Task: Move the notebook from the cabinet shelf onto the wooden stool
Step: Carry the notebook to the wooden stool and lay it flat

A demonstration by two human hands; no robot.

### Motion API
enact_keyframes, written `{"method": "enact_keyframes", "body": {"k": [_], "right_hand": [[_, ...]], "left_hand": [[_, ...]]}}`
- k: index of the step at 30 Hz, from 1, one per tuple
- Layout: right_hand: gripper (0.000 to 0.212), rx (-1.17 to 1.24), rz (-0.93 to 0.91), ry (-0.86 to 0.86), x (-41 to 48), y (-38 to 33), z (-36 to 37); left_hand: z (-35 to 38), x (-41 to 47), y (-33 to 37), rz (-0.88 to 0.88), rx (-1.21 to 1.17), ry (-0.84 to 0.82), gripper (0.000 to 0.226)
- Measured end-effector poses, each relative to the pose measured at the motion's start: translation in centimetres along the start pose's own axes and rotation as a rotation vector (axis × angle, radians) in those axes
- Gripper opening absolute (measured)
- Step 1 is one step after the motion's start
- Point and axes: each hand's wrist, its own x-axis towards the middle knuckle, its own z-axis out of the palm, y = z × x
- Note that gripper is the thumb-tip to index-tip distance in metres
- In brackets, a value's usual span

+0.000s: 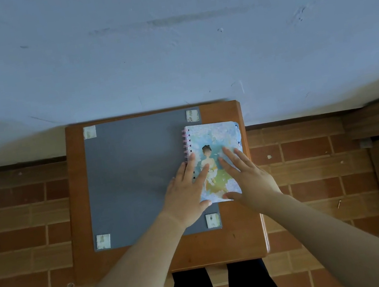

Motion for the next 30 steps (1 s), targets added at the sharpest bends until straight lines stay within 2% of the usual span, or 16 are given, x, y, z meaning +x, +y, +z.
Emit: {"method": "enact_keyframes", "body": {"k": [4, 12, 20, 30], "right_hand": [[0.086, 0.012, 0.038, 0.015, 0.3, 0.5, -0.7], [0.084, 0.188, 0.019, -0.004, -1.4, 0.0, 0.8], [0.08, 0.132, -0.021, 0.007, -0.8, 0.7, 0.9], [0.08, 0.077, -0.051, -0.013, 0.6, 1.4, 0.0]], "left_hand": [[-0.4, 0.9, 0.7, -0.004, 0.016, 0.046, 0.079], [0.6, 0.3, 1.2, 0.026, 0.0, 0.064, 0.08], [0.4, 0.7, 0.8, 0.061, 0.083, 0.097, 0.079], [-0.6, 2.0, 1.1, 0.074, 0.036, 0.115, 0.075]]}}
